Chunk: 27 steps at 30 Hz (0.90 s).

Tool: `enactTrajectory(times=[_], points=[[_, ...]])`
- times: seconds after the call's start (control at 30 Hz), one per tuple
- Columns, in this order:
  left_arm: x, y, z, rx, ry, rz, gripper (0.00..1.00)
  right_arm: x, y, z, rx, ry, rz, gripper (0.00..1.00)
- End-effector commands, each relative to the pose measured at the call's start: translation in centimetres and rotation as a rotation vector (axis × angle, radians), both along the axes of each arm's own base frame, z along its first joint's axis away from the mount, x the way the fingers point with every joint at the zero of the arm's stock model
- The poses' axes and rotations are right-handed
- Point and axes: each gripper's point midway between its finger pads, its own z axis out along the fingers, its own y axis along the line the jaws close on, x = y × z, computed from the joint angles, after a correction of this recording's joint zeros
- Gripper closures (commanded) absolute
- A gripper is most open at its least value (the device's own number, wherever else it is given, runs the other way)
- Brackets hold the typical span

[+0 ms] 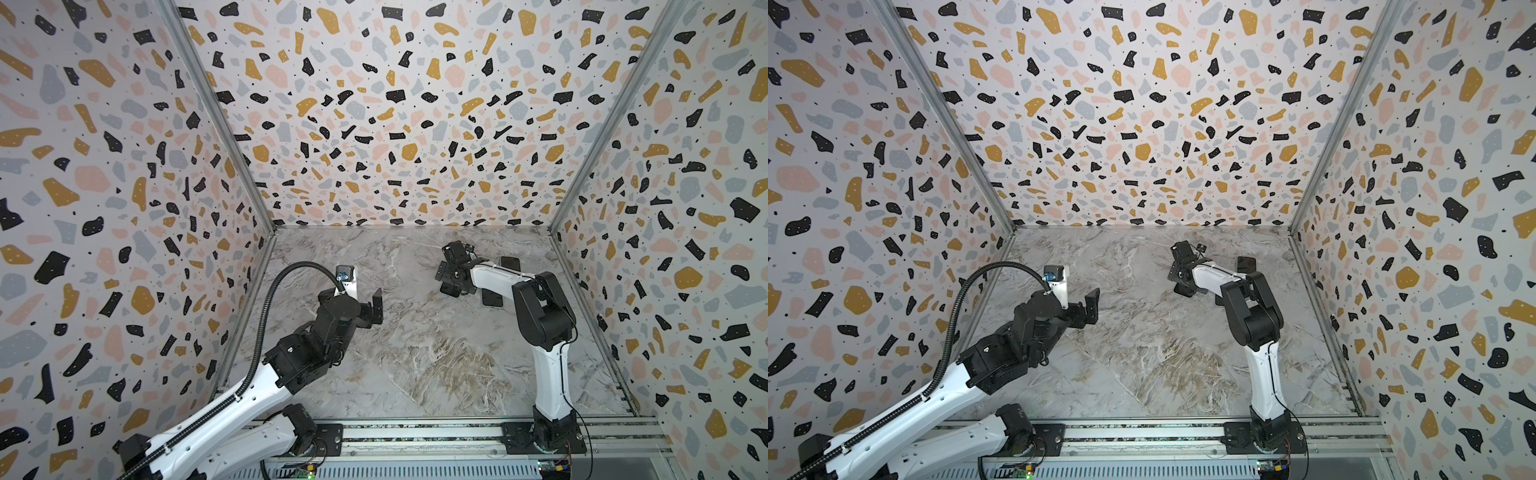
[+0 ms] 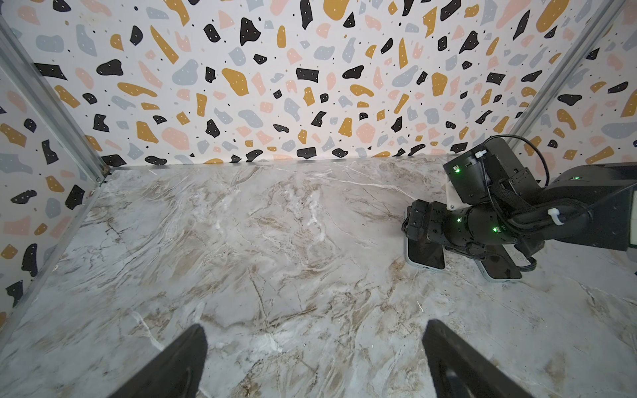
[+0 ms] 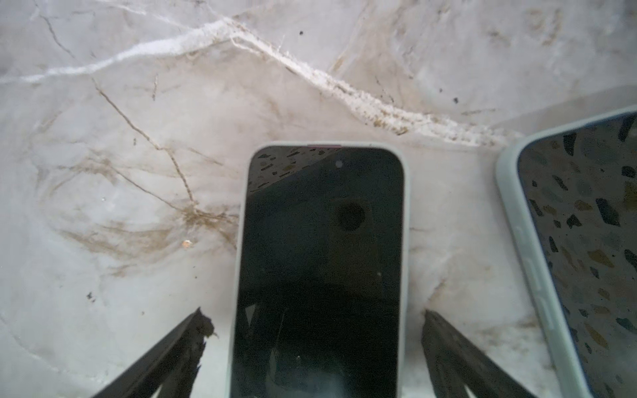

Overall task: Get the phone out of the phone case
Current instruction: 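Reach the right gripper over the nearest cased phone while the left arm rises, then close the right gripper on the cased phone's end and lift it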

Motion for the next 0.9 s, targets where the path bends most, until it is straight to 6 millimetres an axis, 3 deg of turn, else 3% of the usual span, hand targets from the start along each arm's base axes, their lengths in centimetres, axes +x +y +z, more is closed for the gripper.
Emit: enactTrajectory(times=[0.0, 0.27, 0.87], points=[[0.0, 0.1, 1.3, -0.023, -0.045, 0.008, 0.0, -0.2, -0.5, -0.8, -0.049, 0.042, -0.003, 0.02], [0.0, 0.0, 1.3, -0.024, -0.044, 0.0, 0.0, -0.7, -1.5, -2.3, -0.127, 0.08, -0.013, 0.03], [-0.1, -0.1, 1.3, -0.027, -0.047, -0.006, 0.01, -0.8, -1.7, -2.7, -0.168, 0.1, -0.002, 0.15]])
